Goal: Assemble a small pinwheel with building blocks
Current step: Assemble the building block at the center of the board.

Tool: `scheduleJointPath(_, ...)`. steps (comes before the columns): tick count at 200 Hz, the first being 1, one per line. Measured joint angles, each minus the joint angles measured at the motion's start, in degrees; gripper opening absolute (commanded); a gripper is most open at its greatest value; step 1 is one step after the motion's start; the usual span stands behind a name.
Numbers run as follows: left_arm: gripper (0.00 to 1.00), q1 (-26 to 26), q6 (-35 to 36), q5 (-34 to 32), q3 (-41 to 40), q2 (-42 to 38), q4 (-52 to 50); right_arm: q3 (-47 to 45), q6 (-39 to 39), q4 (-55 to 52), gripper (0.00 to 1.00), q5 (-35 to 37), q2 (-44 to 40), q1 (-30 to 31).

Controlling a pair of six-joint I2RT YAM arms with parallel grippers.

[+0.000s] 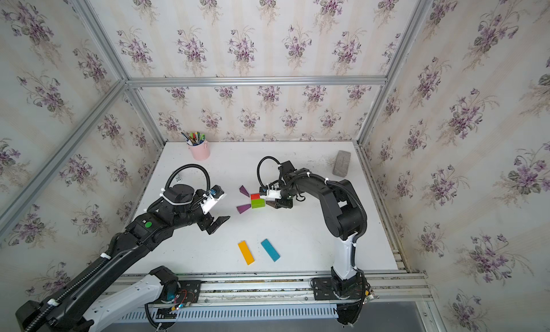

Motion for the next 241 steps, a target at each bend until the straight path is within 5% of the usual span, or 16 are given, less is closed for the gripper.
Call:
scheduleJointPath(33, 1.00, 0.0, 0.0, 0.0, 0.0, 0.0, 0.0, 0.2, 0.0, -0.2, 0.22, 0.2, 0.2, 0.0)
scheduleJointPath(102, 1.00, 0.0, 0.0, 0.2, -0.1, 0.0, 0.0, -2.5, 3.0, 2.6, 0.54, 3.5, -0.5, 0.2)
scheduleJointPath(150, 1.00, 0.0, 0.4, 0.5, -0.1, -0.1, 0.0, -5.4, 4.1, 5.3, 0.58, 4.3, -5.2, -0.2)
scheduleJointPath(182, 1.00, 0.0, 0.4, 0.5, -0.1, 0.2, 0.0, -9.3, 6.7, 6.7, 0.61, 5.2, -15.5, -0.3)
scheduleJointPath(213, 1.00, 0.1, 0.4, 0.4, 0.3, -0.6, -0.2, -16.8, 19.4, 14.0, 0.66, 10.4, -32.1, -0.2)
scheduleJointPath(217, 1.00, 0.1, 0.4, 0.4, 0.3, -1.1, -0.2, -17.7, 21.7, 15.0, 0.74, 11.3, -33.8, -0.2)
scheduleJointPath(219, 1.00, 0.1, 0.4, 0.4, 0.3, -1.3, -0.3, -18.1, 22.9, 15.5, 0.91, 11.6, -34.6, -0.2)
scheduleJointPath(222, 1.00, 0.1, 0.3, 0.4, 0.3, -1.7, -0.2, -18.6, 24.8, 16.1, 0.99, 11.9, -35.7, -0.2)
scheduleJointPath(241, 1.00, 0.2, -0.5, 0.4, 0.3, -3.5, 0.0, -22.8, 34.6, 19.2, 1.00, 14.8, -41.9, 2.1)
